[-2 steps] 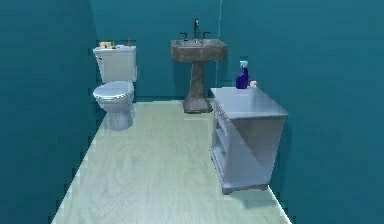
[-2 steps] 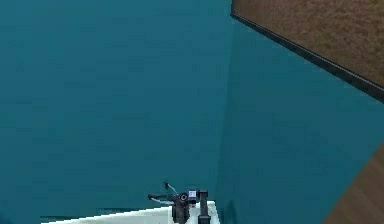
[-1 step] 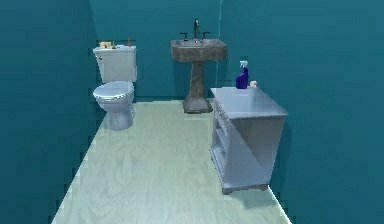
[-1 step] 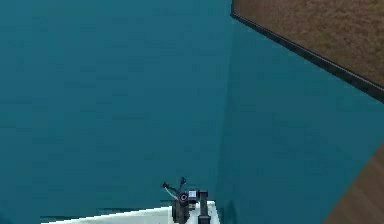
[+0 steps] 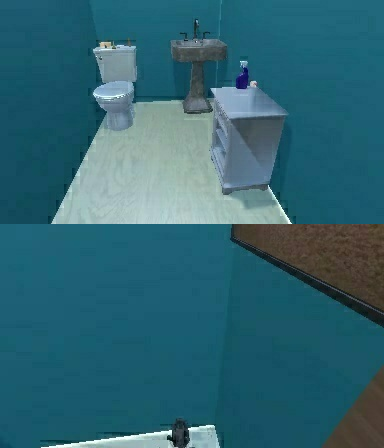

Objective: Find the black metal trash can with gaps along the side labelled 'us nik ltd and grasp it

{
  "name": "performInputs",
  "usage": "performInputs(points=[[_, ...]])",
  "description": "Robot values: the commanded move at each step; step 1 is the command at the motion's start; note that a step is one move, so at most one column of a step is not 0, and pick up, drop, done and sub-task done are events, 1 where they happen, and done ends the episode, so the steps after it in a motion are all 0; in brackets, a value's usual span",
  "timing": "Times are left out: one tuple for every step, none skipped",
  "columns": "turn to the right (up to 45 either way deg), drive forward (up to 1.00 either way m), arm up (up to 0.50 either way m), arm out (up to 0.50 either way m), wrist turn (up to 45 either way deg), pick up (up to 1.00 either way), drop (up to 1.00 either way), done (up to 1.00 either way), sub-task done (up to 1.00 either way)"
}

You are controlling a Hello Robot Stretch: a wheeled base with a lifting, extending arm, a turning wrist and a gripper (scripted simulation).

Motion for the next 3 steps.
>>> performInputs(points=[[0.0,0.00,0.00,0.00,0.0,1.00,0.00,0.00,0.00],[0.0,0.00,0.10,0.00,0.0,0.00,0.00,0.00,0.00],[0.0,0.00,0.00,0.00,0.0,0.00,0.00,1.00,0.00]])
